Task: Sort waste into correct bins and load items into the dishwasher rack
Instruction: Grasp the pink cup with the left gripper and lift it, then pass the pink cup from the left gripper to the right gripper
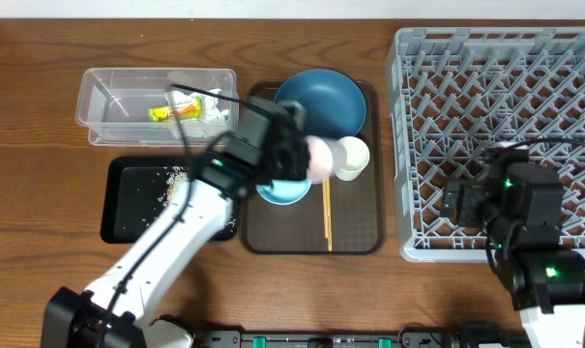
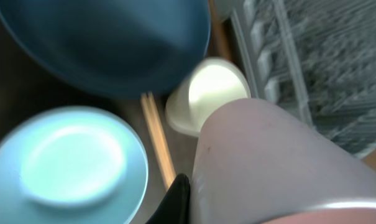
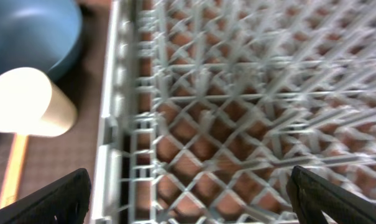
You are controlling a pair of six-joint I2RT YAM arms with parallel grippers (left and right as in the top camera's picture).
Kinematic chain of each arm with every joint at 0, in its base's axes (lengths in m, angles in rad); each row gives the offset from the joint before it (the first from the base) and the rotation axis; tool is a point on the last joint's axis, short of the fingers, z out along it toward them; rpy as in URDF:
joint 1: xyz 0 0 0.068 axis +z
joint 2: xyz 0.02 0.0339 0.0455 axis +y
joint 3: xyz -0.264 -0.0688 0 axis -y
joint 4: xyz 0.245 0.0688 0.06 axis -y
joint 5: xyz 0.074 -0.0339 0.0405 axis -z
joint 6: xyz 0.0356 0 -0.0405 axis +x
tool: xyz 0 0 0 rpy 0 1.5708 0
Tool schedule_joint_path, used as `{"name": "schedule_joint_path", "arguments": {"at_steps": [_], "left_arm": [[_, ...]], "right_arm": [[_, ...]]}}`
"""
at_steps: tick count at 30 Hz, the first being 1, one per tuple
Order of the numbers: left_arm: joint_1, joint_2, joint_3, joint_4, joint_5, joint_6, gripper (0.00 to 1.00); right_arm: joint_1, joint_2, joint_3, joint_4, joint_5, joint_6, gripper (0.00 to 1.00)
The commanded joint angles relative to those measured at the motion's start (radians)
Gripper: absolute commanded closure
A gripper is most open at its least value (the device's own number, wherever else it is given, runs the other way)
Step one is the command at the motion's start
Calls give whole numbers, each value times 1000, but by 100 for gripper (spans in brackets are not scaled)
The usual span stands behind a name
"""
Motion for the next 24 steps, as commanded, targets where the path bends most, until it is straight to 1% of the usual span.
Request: {"name": "schedule_joint_path", "arguments": {"at_steps": [1, 4, 6, 8, 10, 13, 16, 20, 24], "left_arm": [[93, 38, 8, 72, 365, -69, 94], [145, 97, 8, 172, 640, -70, 94], [156, 135, 8, 213, 759, -71, 94], [156, 179, 8, 246, 846, -71, 94], [151, 215, 8, 265, 905, -72, 94], [143, 258, 8, 288, 992, -72, 94], [134, 273, 8, 287, 1006, -76, 94], [120, 273, 8, 291, 1007, -76, 94], [103, 273, 8, 291, 1007, -79, 94]], "right_arm": [[5, 58, 20, 8, -227, 2, 1], [5, 123, 20, 26, -521, -100, 1], [5, 171, 20, 43, -712, -172, 1], [5, 225, 20, 60, -880, -238, 1], [7, 283, 20, 76, -999, -294, 1], [8, 353, 20, 98, -1098, -353, 1], [7, 417, 20, 141, -1180, -410, 1], [8, 481, 20, 255, -1318, -417, 1], [16, 511, 20, 363, -1340, -401, 1]]}}
